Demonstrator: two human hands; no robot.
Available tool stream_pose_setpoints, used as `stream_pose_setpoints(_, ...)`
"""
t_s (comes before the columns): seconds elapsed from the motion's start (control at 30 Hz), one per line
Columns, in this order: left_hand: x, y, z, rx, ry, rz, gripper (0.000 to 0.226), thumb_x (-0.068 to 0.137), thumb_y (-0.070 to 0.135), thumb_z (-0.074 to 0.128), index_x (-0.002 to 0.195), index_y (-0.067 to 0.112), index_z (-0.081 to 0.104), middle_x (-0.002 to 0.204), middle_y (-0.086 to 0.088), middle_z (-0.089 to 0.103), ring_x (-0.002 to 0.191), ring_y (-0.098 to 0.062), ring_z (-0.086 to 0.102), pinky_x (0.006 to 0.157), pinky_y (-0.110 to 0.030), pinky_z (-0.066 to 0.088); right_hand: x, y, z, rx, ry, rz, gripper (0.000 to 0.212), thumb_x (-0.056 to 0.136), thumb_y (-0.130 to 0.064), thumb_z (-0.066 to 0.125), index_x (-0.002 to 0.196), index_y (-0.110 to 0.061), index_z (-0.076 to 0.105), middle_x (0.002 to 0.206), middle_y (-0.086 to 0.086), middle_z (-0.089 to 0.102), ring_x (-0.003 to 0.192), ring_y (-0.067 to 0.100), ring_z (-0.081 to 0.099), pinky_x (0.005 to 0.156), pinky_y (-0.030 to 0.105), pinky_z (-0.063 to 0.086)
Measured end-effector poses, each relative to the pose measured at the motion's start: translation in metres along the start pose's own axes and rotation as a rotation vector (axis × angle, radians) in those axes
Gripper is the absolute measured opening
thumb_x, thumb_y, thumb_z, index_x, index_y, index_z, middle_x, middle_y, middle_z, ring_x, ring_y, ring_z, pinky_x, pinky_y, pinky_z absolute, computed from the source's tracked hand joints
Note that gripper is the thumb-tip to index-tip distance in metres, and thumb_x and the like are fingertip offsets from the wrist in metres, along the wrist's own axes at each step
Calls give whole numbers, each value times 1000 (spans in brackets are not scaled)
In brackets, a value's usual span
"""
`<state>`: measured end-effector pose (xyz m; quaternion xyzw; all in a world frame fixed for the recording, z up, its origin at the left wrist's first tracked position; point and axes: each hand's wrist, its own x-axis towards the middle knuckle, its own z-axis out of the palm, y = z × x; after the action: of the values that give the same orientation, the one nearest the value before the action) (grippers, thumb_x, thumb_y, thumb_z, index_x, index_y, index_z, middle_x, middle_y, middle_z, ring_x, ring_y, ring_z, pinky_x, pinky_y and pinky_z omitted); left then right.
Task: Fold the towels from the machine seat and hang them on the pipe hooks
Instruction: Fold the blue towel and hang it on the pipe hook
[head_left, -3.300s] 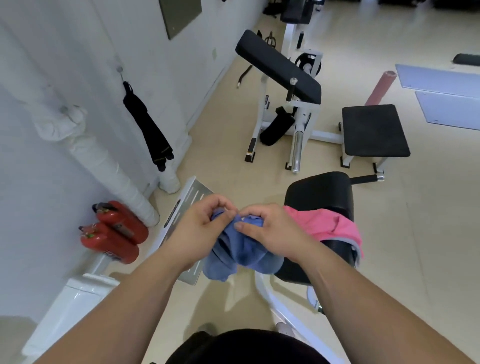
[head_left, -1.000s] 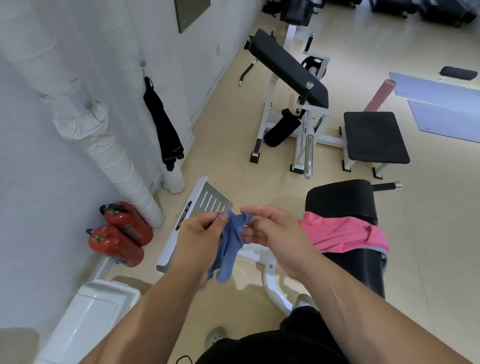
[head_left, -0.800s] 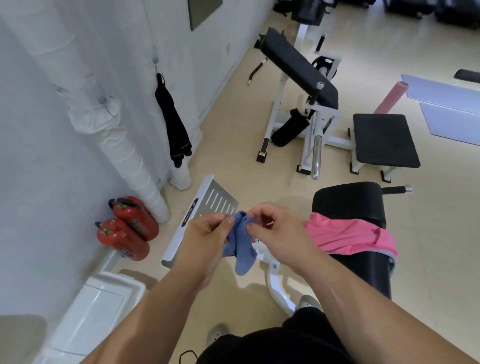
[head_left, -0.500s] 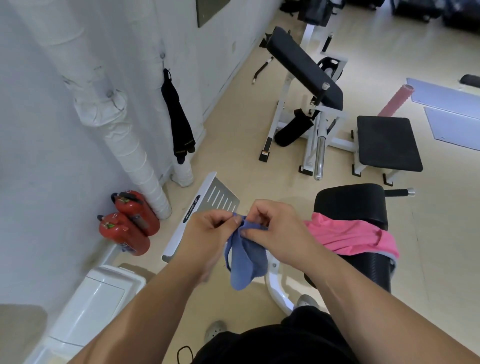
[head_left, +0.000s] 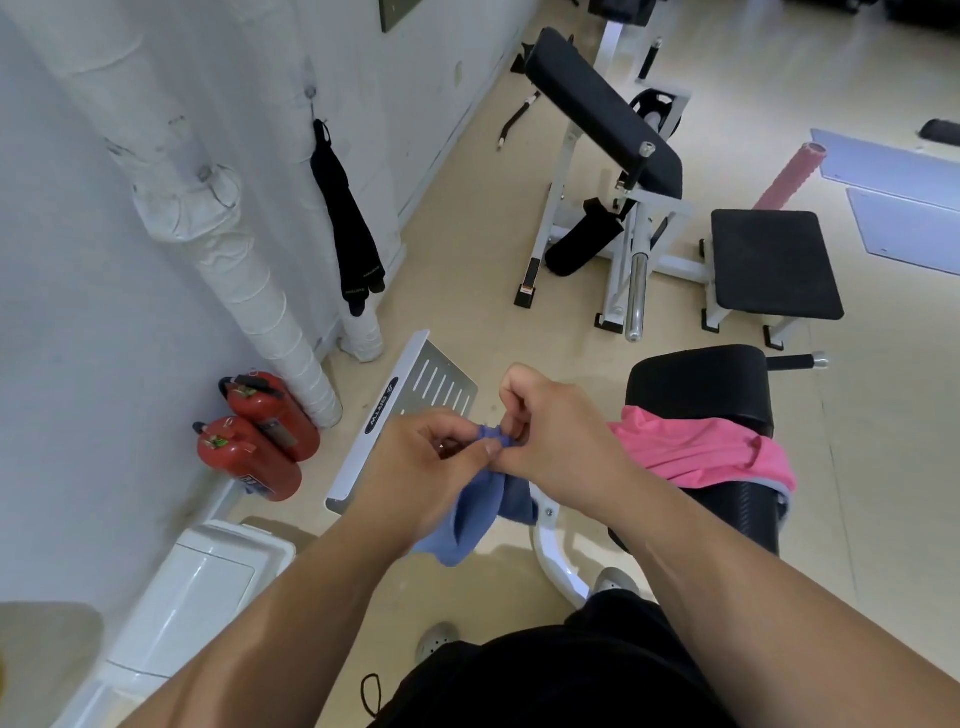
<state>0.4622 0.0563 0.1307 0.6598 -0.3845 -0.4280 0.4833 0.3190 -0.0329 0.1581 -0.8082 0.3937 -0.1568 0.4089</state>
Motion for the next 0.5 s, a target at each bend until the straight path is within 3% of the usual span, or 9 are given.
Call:
stream_pose_setpoints(0.07, 2, 1, 1, 5, 0, -20, 18, 90, 8, 73, 78, 20, 80, 72, 14, 72, 69, -1, 65, 68, -15, 48, 0, 2, 3, 20, 14, 6, 47, 71, -13, 79, 75, -29, 35, 68, 8, 62, 56, 10, 44, 56, 37, 45)
stream_pose_setpoints(0.17, 9, 0, 1, 6, 4, -37, 20, 95, 9, 66, 81, 17, 77, 73, 7, 74, 68, -8, 63, 68, -20, 49, 3, 10, 8, 67, 29, 12, 48, 71, -18, 85, 82, -30, 40, 72, 8, 65, 58, 14, 47, 55, 29, 43)
stream_pose_setpoints(0.23, 16, -7, -2, 29, 42, -43, 19, 96, 9, 63, 80, 14, 72, 70, -6, 68, 65, -12, 54, 67, -27, 44, 4, 21, 11, 62, -8, 22, 45, 73, -19, 84, 94, -32, 47, 73, 5, 65, 63, 18, 55, 58, 24, 42)
stream_pose_setpoints(0.33, 25, -15, -12, 15, 79, -21, 17, 99, 9, 57, 85, 7, 66, 76, -20, 58, 71, -17, 47, 70, -35, 39, 4, 47, 13, -33, -85, 52, 36, 77, -25, 79, 107, -29, 59, 81, -2, 65, 80, 19, 61, 71, 30, 49)
stream_pose_setpoints(0.4, 30, -17, -19, -18, 112, -26, 17, 101, 10, 54, 89, 5, 64, 74, -8, 56, 72, -15, 46, 71, -31, 39, 4, 68, 14, -207, -108, 7, 23, 77, -32, 76, 92, -18, 65, 81, 0, 66, 86, 20, 57, 76, 38, 49)
stream_pose_setpoints(0.5, 39, -18, -32, -7, 176, -46, 19, 103, 14, 52, 87, 11, 62, 63, 12, 55, 60, -5, 45, 59, -20, 38, 5, 92, 11, -464, -207, -2, 32, 81, -38, 74, 70, -15, 56, 72, 4, 61, 90, 22, 52, 73, 35, 40)
